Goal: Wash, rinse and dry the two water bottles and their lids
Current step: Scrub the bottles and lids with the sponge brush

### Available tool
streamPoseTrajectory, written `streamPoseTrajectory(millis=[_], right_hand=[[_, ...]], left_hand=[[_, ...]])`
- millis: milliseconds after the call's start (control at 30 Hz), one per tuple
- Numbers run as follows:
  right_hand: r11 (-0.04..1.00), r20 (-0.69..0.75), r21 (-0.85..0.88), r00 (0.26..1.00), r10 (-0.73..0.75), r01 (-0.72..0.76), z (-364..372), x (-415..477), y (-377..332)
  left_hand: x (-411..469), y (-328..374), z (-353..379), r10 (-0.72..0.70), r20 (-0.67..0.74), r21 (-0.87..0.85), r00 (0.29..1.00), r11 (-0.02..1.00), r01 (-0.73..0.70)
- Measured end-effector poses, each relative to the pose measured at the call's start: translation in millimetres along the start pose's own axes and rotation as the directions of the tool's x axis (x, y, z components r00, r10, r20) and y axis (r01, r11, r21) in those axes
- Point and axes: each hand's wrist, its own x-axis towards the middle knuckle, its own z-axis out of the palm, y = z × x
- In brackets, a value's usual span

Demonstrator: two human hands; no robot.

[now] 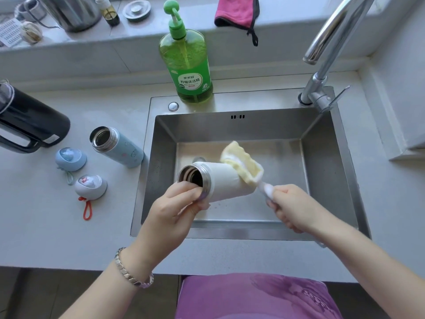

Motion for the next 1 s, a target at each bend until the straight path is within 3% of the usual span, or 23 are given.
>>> streamPoseTrajectory(millis=[100, 233, 400, 533, 667, 733, 833, 900, 1000], right_hand=[[0.992, 0.062, 0.054, 0.991, -0.119, 0.116, 14, -6, 0], [0.998, -0.086, 0.055, 0.996, 0.013, -0.008, -2, 7, 12], [0.985, -0.006, 0.036, 0.986, -0.168, 0.168, 16, -4, 6], [0.996, -0.15, 0.087, 0.989, 0.001, 0.012, -3, 9, 17], [0.986, -0.085, 0.012, 0.983, -0.165, 0.167, 16, 6, 14], [0.991, -0.164, 0.005, 0.978, -0.129, 0.131, 11, 14, 24], [0.968, -0.277, 0.243, 0.953, 0.125, -0.057, -7, 30, 44], [0.883, -0.2, 0.465, 0.964, 0.176, -0.064, -12, 36, 45], [0.813, -0.041, 0.574, 0.988, 0.151, -0.1, -15, 40, 42]], left_hand=[[2, 3, 2, -0.04, -0.044, -0.045, 0.998, 0.998, 0.038], [5, 3, 2, -0.067, -0.073, -0.069, 0.995, 0.996, 0.062], [5, 4, 7, -0.17, -0.109, -0.133, 0.979, 0.979, 0.155], [3, 4, 7, -0.211, -0.121, -0.183, 0.97, 0.965, 0.187], [1, 4, 11, -0.295, -0.149, -0.23, 0.944, 0.939, 0.257], [2, 6, 10, -0.304, -0.142, -0.234, 0.942, 0.935, 0.266], [0, -1, 9, -0.339, -0.096, -0.261, 0.936, 0.916, 0.305], [-2, -7, 10, -0.38, -0.046, -0.297, 0.924, 0.888, 0.351], [-3, -6, 13, -0.366, 0.019, -0.322, 0.931, 0.879, 0.352]])
